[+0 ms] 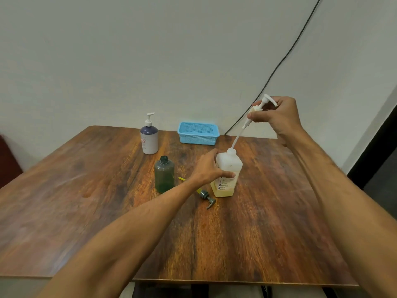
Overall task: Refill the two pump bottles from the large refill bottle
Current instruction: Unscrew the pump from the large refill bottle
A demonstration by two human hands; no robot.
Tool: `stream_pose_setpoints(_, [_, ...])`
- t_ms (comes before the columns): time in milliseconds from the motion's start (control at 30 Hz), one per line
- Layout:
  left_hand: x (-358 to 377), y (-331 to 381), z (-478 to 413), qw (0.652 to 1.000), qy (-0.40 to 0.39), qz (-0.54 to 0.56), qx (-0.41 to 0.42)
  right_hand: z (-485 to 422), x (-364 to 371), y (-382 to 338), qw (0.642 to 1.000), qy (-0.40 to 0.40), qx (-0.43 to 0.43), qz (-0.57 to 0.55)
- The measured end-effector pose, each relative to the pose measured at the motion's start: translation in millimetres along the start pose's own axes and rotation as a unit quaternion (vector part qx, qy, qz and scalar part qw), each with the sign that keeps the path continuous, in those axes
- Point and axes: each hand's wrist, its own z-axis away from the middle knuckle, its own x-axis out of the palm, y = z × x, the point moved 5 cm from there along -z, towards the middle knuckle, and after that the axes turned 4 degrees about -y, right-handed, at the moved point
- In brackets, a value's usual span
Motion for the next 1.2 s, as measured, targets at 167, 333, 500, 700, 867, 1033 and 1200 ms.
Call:
stream_pose_setpoints(167, [-1.8,-3.6,0.0,1.0,0.002,0.01,0.0,-2.3,-8.4,-3.3,0.999,0.022,-0.003,-0.025])
stream_pose_setpoints(333, [-1.5,-4.9,1.0,1.0,0.003,0.01,0.003,-1.0,-12.9,-6.3,0.999,0.031,-0.007,-0.036])
stream_pose_setpoints(500, [-1.8,-6.7,1.1,1.0,0.006,0.007,0.001,-0.8,-16.1,-10.7,0.998,0.04,-0.014,-0.047])
stream_pose_setpoints(700, [-1.4,-9.0,0.9,1.0,0.005,0.007,0.002,0.6,-22.4,-12.3,0.997,0.058,-0.015,-0.056])
stream_pose_setpoints(867, [-0.8,-10.8,-0.2,1.0,0.007,0.007,0.003,1.5,-33.9,-11.9,0.993,0.083,-0.014,-0.077])
stream_pose_setpoints(1033, [1.1,-11.5,-0.7,1.0,0.006,0.007,0.002,7.1,-37.0,-10.7,0.992,0.086,-0.016,-0.087])
stream_pose_setpoints(1200, [2.4,-13.0,-1.0,1.0,0.002,0.009,0.0,11.0,-26.1,-6.1,0.995,0.073,-0.017,-0.072])
